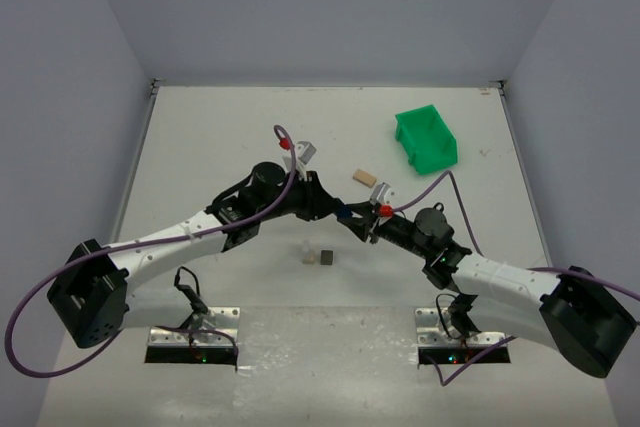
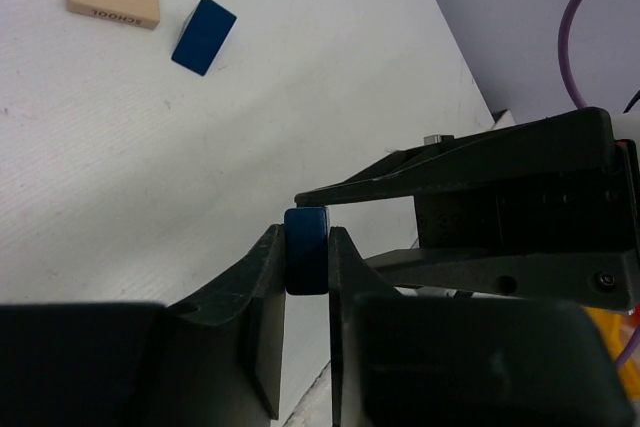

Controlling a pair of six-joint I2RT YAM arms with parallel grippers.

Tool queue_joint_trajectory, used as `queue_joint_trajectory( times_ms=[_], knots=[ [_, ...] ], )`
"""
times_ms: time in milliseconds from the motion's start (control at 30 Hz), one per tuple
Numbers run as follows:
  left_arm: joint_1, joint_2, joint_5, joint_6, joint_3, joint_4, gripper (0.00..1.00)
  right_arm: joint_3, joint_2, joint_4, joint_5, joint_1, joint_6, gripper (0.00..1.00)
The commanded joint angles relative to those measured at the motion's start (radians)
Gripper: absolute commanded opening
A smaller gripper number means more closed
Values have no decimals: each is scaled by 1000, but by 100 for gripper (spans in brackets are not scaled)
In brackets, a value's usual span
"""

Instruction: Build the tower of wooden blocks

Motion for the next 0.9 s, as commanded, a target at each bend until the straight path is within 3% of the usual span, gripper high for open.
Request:
queue_joint_trajectory(
  times_ms=[0, 67, 167, 233, 467, 600, 733, 867],
  knots=[
    [-18, -1, -14, 5, 34, 39, 0, 7, -15, 70, 40, -5, -11, 29],
    [-28, -9, -42, 7, 34, 33, 0, 18, -14, 43, 59, -5, -9, 42],
    [-65, -33, -158, 16, 48, -25, 0, 41, -18, -55, 88, -5, 10, 83],
    [-103, -48, -266, 20, 76, -93, 0, 59, -47, -124, 106, -5, 18, 99],
    [-195, -82, -515, -33, 85, -285, 0, 12, -260, -301, 191, -7, 43, 99],
    [-344, -64, -738, -113, 131, -425, 0, -31, -424, -387, 412, -7, 90, 99],
    [-422, -48, -780, -160, 136, -451, 0, -66, -492, -400, 636, -6, 120, 99],
    [-445, -9, -817, -194, 140, -505, 0, -79, -513, -403, 692, -7, 127, 99]
  ],
)
